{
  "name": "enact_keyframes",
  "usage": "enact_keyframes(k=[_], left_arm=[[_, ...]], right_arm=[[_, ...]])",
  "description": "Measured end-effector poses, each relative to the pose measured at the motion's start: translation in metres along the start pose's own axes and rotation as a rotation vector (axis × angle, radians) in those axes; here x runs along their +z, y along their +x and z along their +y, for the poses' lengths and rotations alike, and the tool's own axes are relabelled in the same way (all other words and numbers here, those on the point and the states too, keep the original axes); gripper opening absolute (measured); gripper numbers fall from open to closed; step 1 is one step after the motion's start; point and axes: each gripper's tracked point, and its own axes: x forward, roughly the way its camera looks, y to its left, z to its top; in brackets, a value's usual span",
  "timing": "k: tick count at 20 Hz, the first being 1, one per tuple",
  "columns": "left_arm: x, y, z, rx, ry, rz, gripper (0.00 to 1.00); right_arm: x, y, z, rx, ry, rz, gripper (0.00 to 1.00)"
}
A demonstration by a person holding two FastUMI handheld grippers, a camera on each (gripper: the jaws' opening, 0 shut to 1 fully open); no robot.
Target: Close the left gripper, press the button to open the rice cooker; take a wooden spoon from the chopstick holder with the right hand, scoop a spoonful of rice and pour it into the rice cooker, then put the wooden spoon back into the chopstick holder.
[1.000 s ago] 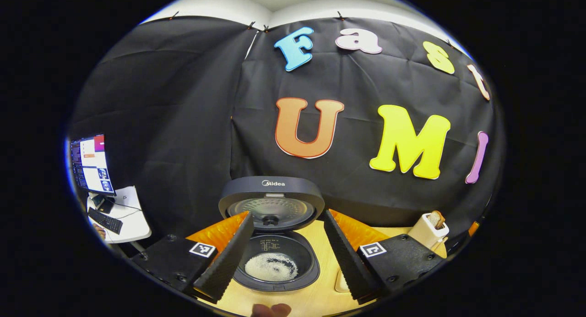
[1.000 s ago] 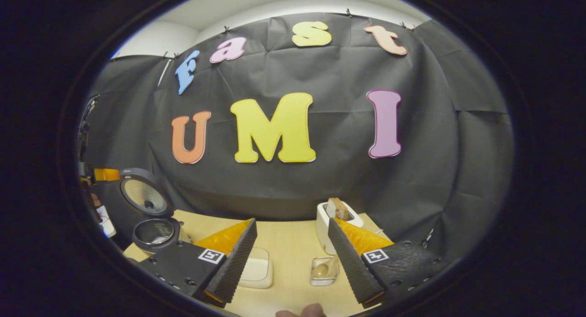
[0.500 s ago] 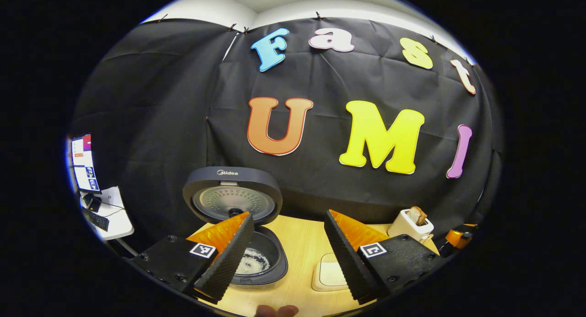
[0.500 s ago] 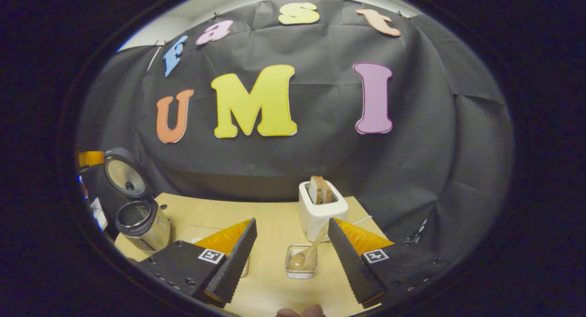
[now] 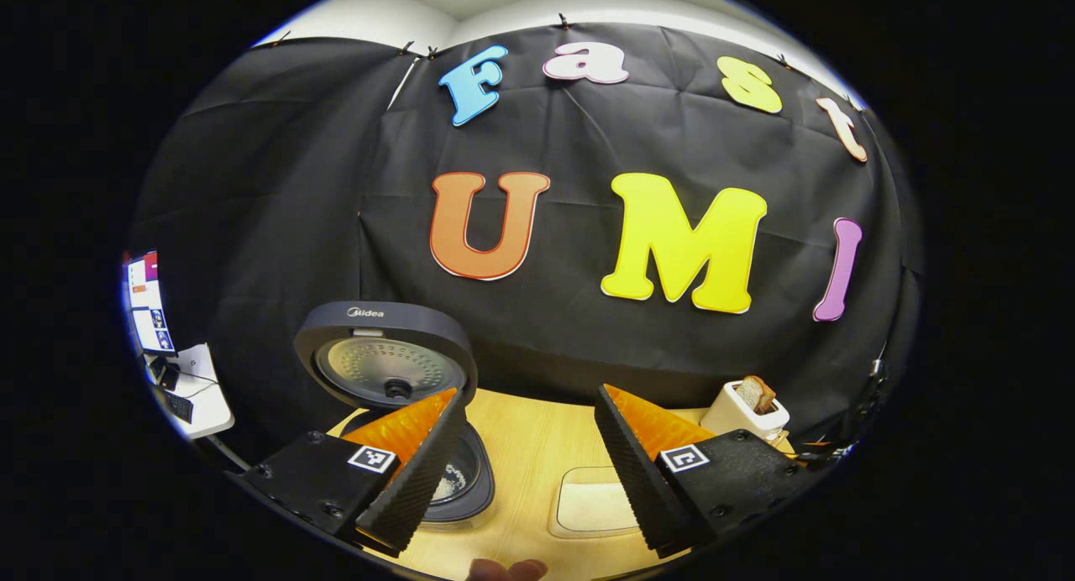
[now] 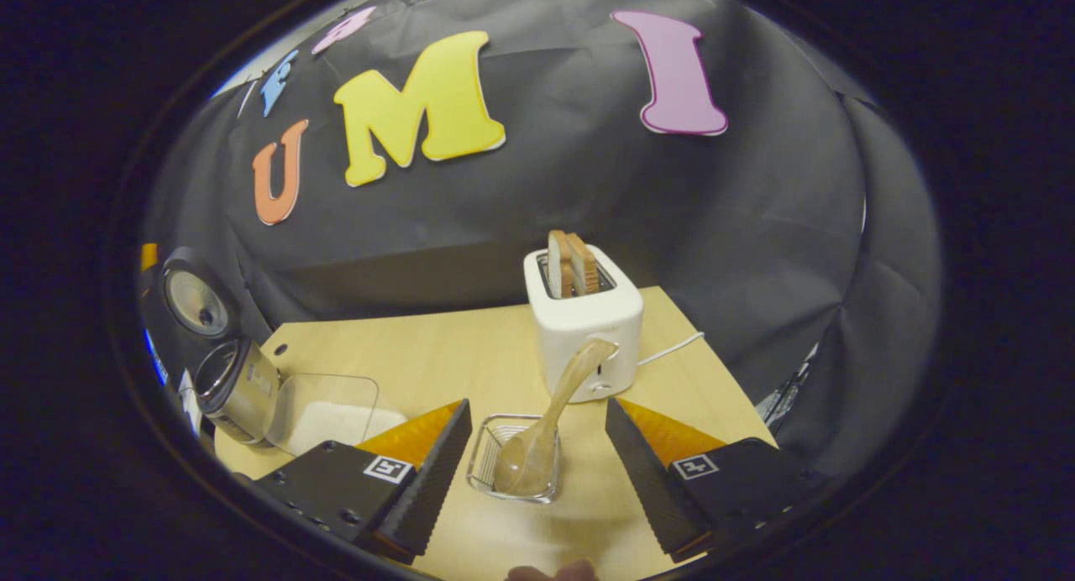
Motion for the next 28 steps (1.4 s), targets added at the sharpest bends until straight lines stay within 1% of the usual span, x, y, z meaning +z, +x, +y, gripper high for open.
enact_keyframes(k=[4,5,6,10,11,12,13,14,15,16,17,18,20,21,22,24,25,26,28], left_arm=[[-0.008,0.007,-0.015,0.005,0.015,0.019,0.99],[-0.01,0.007,-0.017,0.013,0.022,0.026,0.98],[-0.011,0.008,-0.018,0.016,0.026,0.032,0.98],[-0.022,0.012,-0.026,0.032,0.038,0.06,0.98],[-0.025,0.014,-0.028,0.037,0.041,0.07,0.98],[-0.029,0.014,-0.031,0.039,0.047,0.081,0.98],[-0.032,0.014,-0.034,0.04,0.053,0.088,0.98],[-0.033,0.015,-0.038,0.039,0.058,0.092,0.99],[-0.034,0.014,-0.042,0.037,0.062,0.095,0.99],[-0.034,0.014,-0.045,0.034,0.066,0.095,0.98],[-0.033,0.014,-0.048,0.034,0.072,0.094,0.99],[-0.033,0.014,-0.051,0.033,0.076,0.091,0.99],[-0.035,0.012,-0.054,0.036,0.081,0.097,0.99],[-0.034,0.01,-0.055,0.037,0.085,0.101,0.99],[-0.033,0.009,-0.054,0.041,0.09,0.097,0.99],[-0.028,0.006,-0.053,0.048,0.091,0.078,0.99],[-0.028,0.006,-0.051,0.052,0.09,0.076,0.98],[-0.029,0.006,-0.05,0.052,0.088,0.08,0.98],[-0.031,0.005,-0.049,0.046,0.071,0.084,0.98]], right_arm=[[-0.012,0.043,-0.003,0.042,0.025,0.05,0.96],[-0.015,0.05,-0.002,0.058,0.03,0.059,0.93],[-0.017,0.058,-0.002,0.069,0.036,0.065,0.96],[-0.024,0.084,0.0,0.111,0.073,0.098,0.96],[-0.024,0.09,0.001,0.122,0.082,0.1,0.93],[-0.025,0.096,0.0,0.124,0.088,0.104,0.89],[-0.024,0.097,0.001,0.133,0.092,0.104,0.77],[-0.024,0.099,0.003,0.142,0.093,0.111,0.7],[-0.025,0.101,0.003,0.142,0.089,0.113,0.71],[-0.023,0.104,0.001,0.125,0.082,0.108,0.7],[-0.022,0.102,0.0,0.123,0.076,0.103,0.52],[-0.021,0.102,0.001,0.138,0.075,0.107,0.33],[-0.025,0.102,0.002,0.16,0.081,0.116,0.31],[-0.023,0.104,0.003,0.155,0.103,0.116,0.24],[-0.029,0.112,0.006,0.169,0.107,0.124,0.17],[-0.02,0.099,0.013,0.198,0.104,0.106,0.12],[-0.017,0.094,0.013,0.188,0.096,0.094,0.04],[-0.014,0.088,0.016,0.197,0.089,0.087,0.02],[-0.006,0.08,0.016,0.193,0.08,0.067,0.04]])
